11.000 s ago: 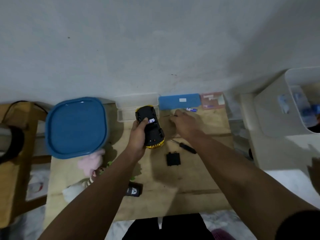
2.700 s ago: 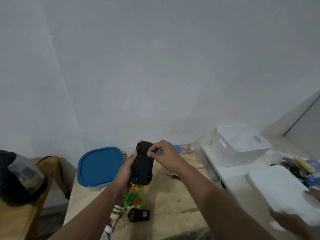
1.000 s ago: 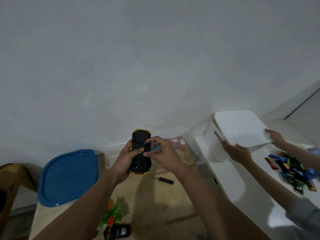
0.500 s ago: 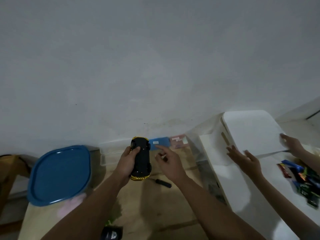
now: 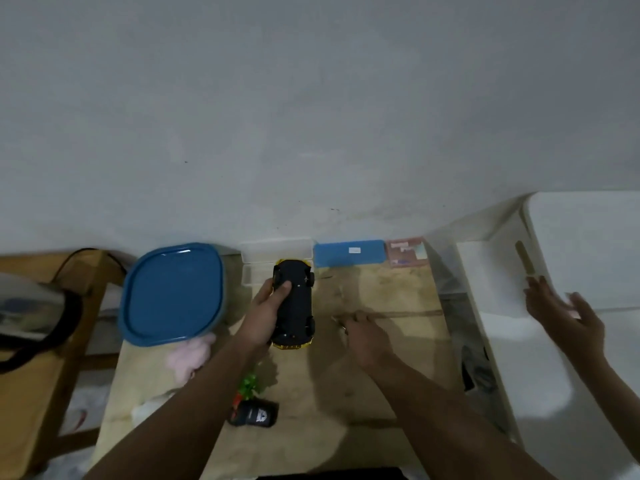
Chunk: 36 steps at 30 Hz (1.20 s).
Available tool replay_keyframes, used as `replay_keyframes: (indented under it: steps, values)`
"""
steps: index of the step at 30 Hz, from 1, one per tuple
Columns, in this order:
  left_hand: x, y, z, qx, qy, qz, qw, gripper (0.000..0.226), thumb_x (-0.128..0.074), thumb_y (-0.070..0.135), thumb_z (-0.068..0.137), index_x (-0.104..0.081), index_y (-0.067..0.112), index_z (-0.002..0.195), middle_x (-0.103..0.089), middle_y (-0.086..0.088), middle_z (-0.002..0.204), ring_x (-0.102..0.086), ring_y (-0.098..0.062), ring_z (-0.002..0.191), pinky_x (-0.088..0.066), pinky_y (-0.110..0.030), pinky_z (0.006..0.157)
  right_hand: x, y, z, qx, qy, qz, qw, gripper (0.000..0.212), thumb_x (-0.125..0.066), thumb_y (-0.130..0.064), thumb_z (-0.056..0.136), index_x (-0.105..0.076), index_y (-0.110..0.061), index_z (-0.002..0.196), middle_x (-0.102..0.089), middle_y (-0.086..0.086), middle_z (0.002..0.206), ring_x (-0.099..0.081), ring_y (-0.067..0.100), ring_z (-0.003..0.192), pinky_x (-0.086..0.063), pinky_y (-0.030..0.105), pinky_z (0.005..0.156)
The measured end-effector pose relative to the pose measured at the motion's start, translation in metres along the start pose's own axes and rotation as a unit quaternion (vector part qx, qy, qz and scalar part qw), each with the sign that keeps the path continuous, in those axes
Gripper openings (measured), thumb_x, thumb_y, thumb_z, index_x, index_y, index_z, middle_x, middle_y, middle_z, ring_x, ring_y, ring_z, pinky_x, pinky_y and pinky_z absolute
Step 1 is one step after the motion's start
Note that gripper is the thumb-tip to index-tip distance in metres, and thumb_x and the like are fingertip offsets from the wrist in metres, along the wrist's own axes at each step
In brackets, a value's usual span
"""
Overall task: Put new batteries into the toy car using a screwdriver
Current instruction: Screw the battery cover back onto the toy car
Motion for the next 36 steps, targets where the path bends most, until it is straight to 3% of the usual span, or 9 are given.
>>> replay_keyframes:
  steps: [6, 10, 13, 15, 18, 21, 26, 30, 36]
  values:
    - [0.007, 0.005, -0.01, -0.036, 0.003, 0.037, 0.999, 0.019, -0.057, 0.028, 0.105, -0.059, 0.027, 0.124, -0.075, -0.01, 0.113, -0.075, -0.025, 0.09, -0.062, -0.037, 0.076, 0.022, 0.0, -0.008, -0.042, 0.083, 0.169, 0.981, 0.027, -0.058, -0.025, 0.089, -0.068, -0.023, 0.115, -0.066, 0.004, 0.109, -0.065, 0.028, 0.101, -0.054, 0.035, 0.083]
    - [0.01, 0.013, -0.017, -0.082, -0.01, 0.058, 0.995, 0.024, -0.058, 0.029, 0.105, -0.057, 0.026, 0.129, -0.073, -0.002, 0.115, -0.076, -0.015, 0.09, -0.062, -0.035, 0.078, 0.061, -0.014, -0.03, -0.031, 0.169, 0.303, 0.937, 0.027, -0.07, -0.023, 0.09, -0.067, -0.022, 0.116, -0.065, -0.012, 0.085, -0.066, 0.009, 0.079, -0.051, 0.025, 0.071]
    - [0.016, 0.021, -0.026, -0.112, -0.023, 0.048, 0.992, 0.027, -0.058, 0.028, 0.105, -0.054, 0.024, 0.132, -0.071, 0.0, 0.119, -0.073, -0.018, 0.099, -0.061, -0.037, 0.082, 0.088, -0.033, -0.054, -0.008, 0.211, 0.378, 0.901, 0.023, -0.067, -0.015, 0.092, -0.068, -0.024, 0.113, -0.063, -0.016, 0.083, -0.063, -0.003, 0.071, -0.046, 0.01, 0.062]
    - [0.023, 0.024, -0.034, -0.126, -0.036, 0.045, 0.99, 0.025, -0.058, 0.028, 0.106, -0.054, 0.025, 0.131, -0.071, 0.001, 0.119, -0.073, -0.019, 0.101, -0.06, -0.036, 0.081, 0.1, -0.05, -0.07, 0.013, 0.228, 0.411, 0.883, 0.024, -0.063, -0.011, 0.093, -0.07, -0.025, 0.112, -0.066, -0.014, 0.083, -0.064, -0.002, 0.07, -0.046, 0.011, 0.062]
    - [0.034, 0.027, -0.047, -0.142, -0.05, 0.051, 0.987, 0.028, -0.057, 0.029, 0.106, -0.053, 0.024, 0.133, -0.069, 0.0, 0.123, -0.072, -0.02, 0.104, -0.06, -0.034, 0.079, 0.108, -0.078, -0.095, 0.051, 0.241, 0.414, 0.876, 0.031, -0.058, -0.008, 0.094, -0.073, -0.025, 0.115, -0.067, -0.015, 0.086, -0.06, -0.004, 0.067, -0.043, 0.01, 0.062]
    - [0.043, 0.027, -0.061, -0.157, -0.055, 0.061, 0.984, 0.027, -0.057, 0.032, 0.106, -0.054, 0.027, 0.132, -0.069, 0.001, 0.122, -0.072, -0.022, 0.104, -0.06, -0.036, 0.079, 0.108, -0.106, -0.119, 0.095, 0.251, 0.397, 0.878, 0.034, -0.057, -0.007, 0.094, -0.075, -0.025, 0.117, -0.069, -0.017, 0.1, -0.062, -0.006, 0.081, -0.044, 0.009, 0.072]
    - [0.053, 0.026, -0.078, -0.188, -0.058, 0.073, 0.978, 0.025, -0.058, 0.034, 0.105, -0.057, 0.028, 0.129, -0.07, -0.005, 0.12, -0.072, -0.024, 0.103, -0.06, -0.04, 0.082, 0.103, -0.135, -0.145, 0.138, 0.279, 0.361, 0.879, 0.036, -0.058, -0.01, 0.093, -0.075, -0.03, 0.118, -0.07, -0.004, 0.107, -0.066, 0.009, 0.099, -0.054, 0.028, 0.091]
    - [0.057, 0.025, -0.09, -0.204, -0.068, 0.08, 0.973, 0.022, -0.058, 0.037, 0.105, -0.058, 0.032, 0.126, -0.069, -0.004, 0.124, -0.071, -0.024, 0.109, -0.058, -0.051, 0.096, 0.1, -0.145, -0.158, 0.154, 0.293, 0.353, 0.875, 0.036, -0.058, -0.009, 0.095, -0.074, -0.028, 0.122, -0.067, 0.003, 0.098, -0.064, 0.015, 0.091, -0.054, 0.034, 0.085]
    - [0.06, 0.025, -0.1, -0.21, -0.082, 0.078, 0.971, 0.02, -0.057, 0.036, 0.105, -0.058, 0.032, 0.125, -0.07, -0.005, 0.122, -0.071, -0.024, 0.108, -0.059, -0.049, 0.094, 0.101, -0.152, -0.167, 0.164, 0.292, 0.339, 0.879, 0.04, -0.055, -0.009, 0.096, -0.072, -0.03, 0.125, -0.064, 0.0, 0.094, -0.062, 0.015, 0.087, -0.052, 0.032, 0.079]
Point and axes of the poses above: each hand's wrist, its own z-axis towards the middle knuckle, its own x-axis out of the back of the hand, y = z × x, the point moved 2 cm from there along z, towards the middle knuckle
